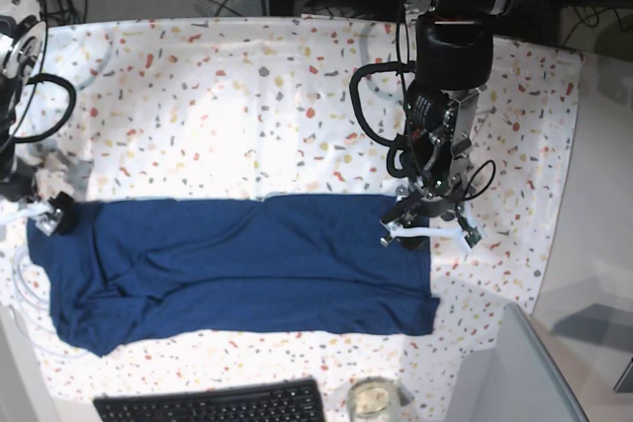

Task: Layout the t-shirt on the table in an organized manner, then fold the t-shirt properly
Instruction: 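Lay the folded shirt down and drag its edge with both grippers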

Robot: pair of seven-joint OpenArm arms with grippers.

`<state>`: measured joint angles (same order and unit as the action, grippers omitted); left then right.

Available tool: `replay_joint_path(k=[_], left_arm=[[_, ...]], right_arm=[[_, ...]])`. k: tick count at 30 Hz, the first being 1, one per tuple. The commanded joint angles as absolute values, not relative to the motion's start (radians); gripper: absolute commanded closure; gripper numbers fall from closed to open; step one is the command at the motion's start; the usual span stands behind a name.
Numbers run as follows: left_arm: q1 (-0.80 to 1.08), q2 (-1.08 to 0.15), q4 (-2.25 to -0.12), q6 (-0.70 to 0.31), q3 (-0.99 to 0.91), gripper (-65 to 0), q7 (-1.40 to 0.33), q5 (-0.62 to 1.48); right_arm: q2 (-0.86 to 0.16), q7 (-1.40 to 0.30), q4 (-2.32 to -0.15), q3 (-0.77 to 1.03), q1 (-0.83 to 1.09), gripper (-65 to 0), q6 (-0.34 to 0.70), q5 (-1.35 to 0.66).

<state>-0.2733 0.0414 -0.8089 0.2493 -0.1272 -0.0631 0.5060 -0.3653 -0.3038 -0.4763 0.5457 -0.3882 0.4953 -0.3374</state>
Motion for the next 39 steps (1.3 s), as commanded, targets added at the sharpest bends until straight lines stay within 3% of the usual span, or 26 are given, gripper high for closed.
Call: replay_joint_path(k=[1, 3, 6, 9, 16, 20, 27, 32, 39], left_arm=[[-0.302, 0.041, -0.788, 0.223, -0.125, -35.9, -0.085, 0.518], [-0.312, 0.041, -0.740, 0.196, -0.125, -24.4, -0.085, 0.518], [-0.317, 0.035, -0.697, 0.189, -0.125, 0.0, -0.085, 0.516], [-0.292, 0.024, -0.704, 0.189, -0.133, 0.0, -0.088, 0.516], [-0.142, -0.064, -0.992, 0.202, -0.136, 0.0, -0.226, 0.526], [-0.053, -0.088, -1.204, 0.260, -0.136, 0.0, -0.343, 0.526], [0.045, -0.088, -1.465, 0.306, -0.182, 0.0, -0.472, 0.526], [-0.021, -0.058, -1.557, 0.306, -0.294, 0.0, -0.618, 0.527], [-0.211, -0.031, -1.466, 0.308, -0.309, 0.0, -0.684, 0.527]], right_arm=[[-0.374, -0.285, -0.492, 0.547, -0.415, -56.0, 0.506, -0.349], [-0.367, -0.283, -0.492, 0.547, -0.415, -45.0, 0.507, -0.349], [-0.364, -0.283, -0.493, 0.547, -0.415, -23.9, 0.507, -0.349], [-0.367, -0.291, -0.501, 0.547, -0.409, 0.0, 0.509, -0.349], [-0.383, -0.492, -0.664, 0.556, -0.292, 0.0, 0.524, -0.354], [-0.340, -0.634, -0.915, 0.558, -0.157, 0.0, 0.590, -0.355], [-0.259, -0.852, -1.432, 0.558, 0.033, 0.0, 0.588, -0.352], [-0.266, -1.017, -1.609, 0.558, -0.012, 0.0, 0.588, -0.351], [-0.272, -1.095, -1.561, 0.545, -0.213, 0.0, 0.587, -0.234]])
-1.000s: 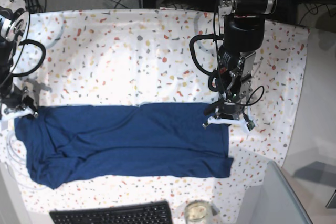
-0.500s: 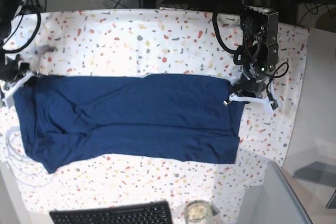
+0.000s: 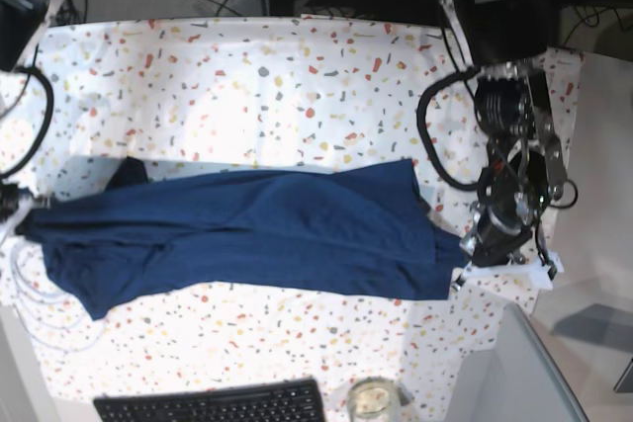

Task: Layout the t-shirt on the table in an organized manner, then fold the t-shirt properly
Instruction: 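Lay the folded shirt down and drag its edge with both grippers, then release the shirt and regrasp its two ends with both grippers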

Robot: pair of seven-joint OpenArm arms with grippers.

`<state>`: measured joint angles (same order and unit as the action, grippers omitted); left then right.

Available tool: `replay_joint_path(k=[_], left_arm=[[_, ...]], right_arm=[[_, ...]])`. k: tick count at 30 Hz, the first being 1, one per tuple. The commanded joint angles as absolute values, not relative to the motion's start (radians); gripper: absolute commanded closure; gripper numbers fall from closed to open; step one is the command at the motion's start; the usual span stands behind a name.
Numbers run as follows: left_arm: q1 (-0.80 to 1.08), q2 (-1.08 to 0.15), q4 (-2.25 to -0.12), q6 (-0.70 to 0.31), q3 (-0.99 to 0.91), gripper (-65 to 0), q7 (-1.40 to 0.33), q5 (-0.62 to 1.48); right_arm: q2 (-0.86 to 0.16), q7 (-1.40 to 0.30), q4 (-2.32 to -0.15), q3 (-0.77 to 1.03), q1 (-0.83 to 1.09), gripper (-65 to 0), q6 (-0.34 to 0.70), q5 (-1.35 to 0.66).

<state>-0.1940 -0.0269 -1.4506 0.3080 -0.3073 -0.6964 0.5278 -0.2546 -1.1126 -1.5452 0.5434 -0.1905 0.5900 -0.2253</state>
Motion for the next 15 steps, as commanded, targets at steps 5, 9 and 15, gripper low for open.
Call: replay_joint_path(k=[5, 9, 15], left_arm=[[-0.349, -0.018, -1.256, 0.308, -0.314, 0.0, -0.679, 0.521], [-0.417, -0.016, -1.118, 0.308, -0.309, 0.0, -0.564, 0.519], [-0.478, -0.016, -0.957, 0.308, -0.308, 0.0, -0.441, 0.518]], right_arm=[[-0.271, -1.026, -1.279, 0.545, -0.400, 0.0, 0.588, -0.079], [-0.282, -0.802, -1.050, 0.545, -0.483, -0.2, 0.591, -0.061], [-0.282, -0.607, -0.908, 0.544, -0.515, -7.1, 0.588, -0.058]])
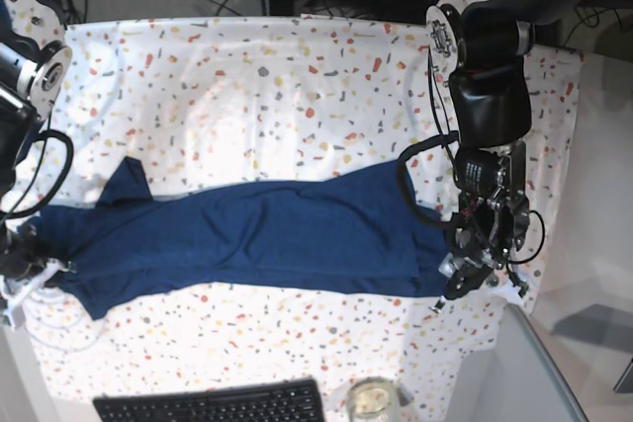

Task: Layout the t-shirt on the table in an organized manner, then fold the t-shirt properly
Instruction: 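Release the shirt and regrasp its two ends with both grippers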

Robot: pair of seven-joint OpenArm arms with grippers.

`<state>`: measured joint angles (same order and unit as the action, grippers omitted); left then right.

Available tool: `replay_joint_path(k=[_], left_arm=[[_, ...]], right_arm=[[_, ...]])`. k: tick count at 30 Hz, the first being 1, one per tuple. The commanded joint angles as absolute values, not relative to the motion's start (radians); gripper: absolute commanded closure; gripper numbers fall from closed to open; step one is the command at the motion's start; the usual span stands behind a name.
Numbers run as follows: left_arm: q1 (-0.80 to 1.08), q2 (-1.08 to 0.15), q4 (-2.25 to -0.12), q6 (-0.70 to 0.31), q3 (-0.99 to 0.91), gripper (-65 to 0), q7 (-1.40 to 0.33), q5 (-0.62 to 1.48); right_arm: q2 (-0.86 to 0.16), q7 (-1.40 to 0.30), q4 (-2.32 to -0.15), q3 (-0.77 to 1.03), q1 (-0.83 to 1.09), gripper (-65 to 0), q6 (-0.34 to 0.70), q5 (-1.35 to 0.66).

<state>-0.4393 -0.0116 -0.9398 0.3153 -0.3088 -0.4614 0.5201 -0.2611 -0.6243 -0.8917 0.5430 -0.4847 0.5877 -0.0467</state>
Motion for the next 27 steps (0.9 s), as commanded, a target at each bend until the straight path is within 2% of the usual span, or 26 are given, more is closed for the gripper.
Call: replay_joint_path(k=[1, 4, 5, 7, 9, 10, 12, 16, 18, 23, 27], left_arm=[[-0.481, -0.016, -0.943, 0.308, -0.308, 0.0, -0.440, 0.518], [-0.469, -0.016, -0.938, 0.306, -0.308, 0.0, -0.437, 0.524], [-0.458, -0.019, -0.943, 0.306, -0.312, 0.0, -0.437, 0.524], [-0.426, -0.024, -0.978, 0.305, -0.320, -1.2, -0.433, 0.524], [-0.375, -0.045, -1.044, 0.305, -0.320, -14.2, -0.415, 0.526], [-0.343, -0.051, -1.086, 0.305, -0.320, -20.7, -0.406, 0.526], [-0.283, -0.058, -1.153, 0.305, -0.320, -28.6, -0.400, 0.526], [-0.133, -0.079, -1.319, 0.303, -0.317, -39.8, -0.401, 0.527], [-0.064, -0.079, -1.386, 0.286, -0.318, -42.8, -0.403, 0.527], [0.139, -0.073, -1.492, 0.148, -0.321, -48.9, -0.401, 0.527], [0.239, -0.071, -1.508, 0.084, -0.321, -49.7, -0.401, 0.527]], right_arm=[[-0.282, -0.627, -0.909, 0.535, -0.510, -11.9, 0.588, -0.058], [-0.314, -0.756, -1.001, 0.453, -0.452, -31.1, 0.593, -0.059], [-0.311, -0.779, -1.090, 0.437, -0.401, -37.7, 0.593, -0.064], [-0.277, -0.769, -1.285, 0.427, -0.268, -45.8, 0.593, -0.062], [-0.242, -0.768, -1.454, 0.424, -0.147, -50.3, 0.593, -0.059], [-0.223, -0.768, -1.511, 0.417, -0.096, -51.0, 0.593, -0.059], [-0.208, -0.766, -1.547, 0.383, -0.027, -51.0, 0.591, -0.059], [-0.202, -0.756, -1.480, 0.309, 0.002, -51.0, 0.588, -0.059], [-0.202, -0.720, -1.428, 0.295, -0.013, -51.0, 0.588, -0.059], [-0.202, -0.670, -1.248, 0.294, -0.099, -51.3, 0.588, -0.058], [-0.202, -0.607, -1.096, 0.294, -0.162, -51.3, 0.587, -0.058]])
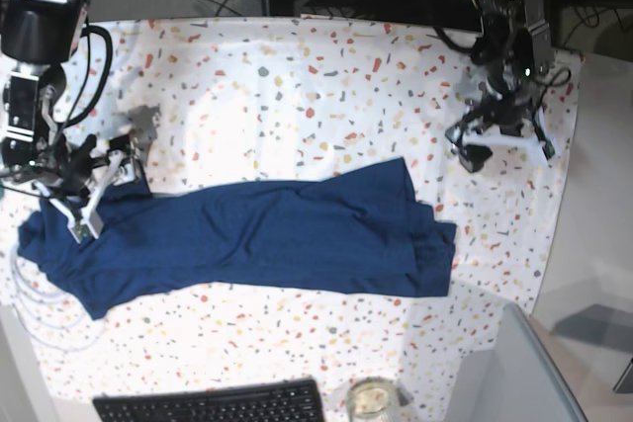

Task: Layout the t-shirt on the table in an organized manner, then fold the t-shirt properly
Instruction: 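Release the shirt and regrasp its two ends with both grippers, then lift the shirt ends with both grippers and pull them apart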

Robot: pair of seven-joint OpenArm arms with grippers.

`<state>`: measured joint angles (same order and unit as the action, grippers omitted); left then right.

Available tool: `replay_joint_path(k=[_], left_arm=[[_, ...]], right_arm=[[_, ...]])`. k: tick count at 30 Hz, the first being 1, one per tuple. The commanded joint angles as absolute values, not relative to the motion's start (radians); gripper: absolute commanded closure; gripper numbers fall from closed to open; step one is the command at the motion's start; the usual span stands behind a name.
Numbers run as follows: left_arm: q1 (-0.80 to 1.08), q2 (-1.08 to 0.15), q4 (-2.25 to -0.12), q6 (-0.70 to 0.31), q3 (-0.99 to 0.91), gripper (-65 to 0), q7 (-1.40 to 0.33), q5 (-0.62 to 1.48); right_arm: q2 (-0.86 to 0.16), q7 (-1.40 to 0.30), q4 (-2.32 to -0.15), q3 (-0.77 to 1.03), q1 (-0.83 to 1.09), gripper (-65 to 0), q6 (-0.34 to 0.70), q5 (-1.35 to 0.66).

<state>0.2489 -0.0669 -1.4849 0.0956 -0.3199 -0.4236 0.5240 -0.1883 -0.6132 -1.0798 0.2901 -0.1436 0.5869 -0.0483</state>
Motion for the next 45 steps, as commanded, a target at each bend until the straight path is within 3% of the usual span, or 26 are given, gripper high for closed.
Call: replay_joint_path(k=[1, 8, 10, 13, 14, 17, 24, 28, 39, 40, 42, 45], left_arm=[[0.252, -0.071, -1.508, 0.065, -0.321, -49.2, -0.401, 0.527], [0.302, -0.071, -1.508, 0.042, -0.317, -48.9, -0.401, 0.527], [0.303, -0.071, -1.508, 0.042, -0.311, -48.9, -0.401, 0.527], [0.298, -0.064, -1.508, 0.042, -0.309, -48.9, -0.401, 0.527], [0.295, -0.056, -1.508, 0.042, -0.309, -48.9, -0.401, 0.527], [0.282, -0.045, -1.508, 0.042, -0.302, -48.9, -0.401, 0.527], [0.199, -0.030, -1.446, 0.042, -0.140, -48.9, -0.401, 0.518], [0.120, -0.002, -1.356, 0.045, -0.096, -48.7, -0.400, 0.524], [0.085, 0.093, -1.254, 0.045, -0.206, -47.7, -0.400, 0.519], [0.081, 0.090, -1.247, 0.045, -0.197, -45.1, -0.400, 0.519], [0.074, 0.088, -1.234, 0.045, -0.186, -32.6, -0.401, 0.522], [0.084, 0.088, -1.253, 0.045, -0.196, -2.3, -0.404, 0.526]], right_arm=[[-0.202, -0.582, -1.061, 0.294, -0.176, -51.3, 0.587, -0.058], [-0.202, -0.483, -0.811, 0.298, -0.271, -48.3, 0.587, -0.058], [-0.202, -0.461, -0.802, 0.298, -0.263, -35.3, 0.587, -0.059], [-0.200, -0.458, -0.832, 0.302, -0.213, -3.3, 0.588, -0.064], [-0.197, -0.458, -0.860, 0.302, -0.186, 0.0, 0.588, -0.064], [-0.180, -0.460, -0.986, 0.302, -0.087, -3.2, 0.590, -0.064], [-0.153, -0.460, -1.273, 0.300, 0.131, 0.0, 0.591, -0.064], [-0.153, -0.460, -1.297, 0.300, 0.153, 0.0, 0.591, -0.064], [-0.154, -0.460, -1.299, 0.300, 0.153, 0.0, 0.591, -0.062], [-0.154, -0.460, -1.300, 0.300, 0.153, 0.0, 0.591, -0.062], [-0.153, -0.461, -1.300, 0.300, 0.154, -0.6, 0.591, -0.062], [-0.153, -0.499, -1.305, 0.302, 0.156, -13.1, 0.591, -0.064]])
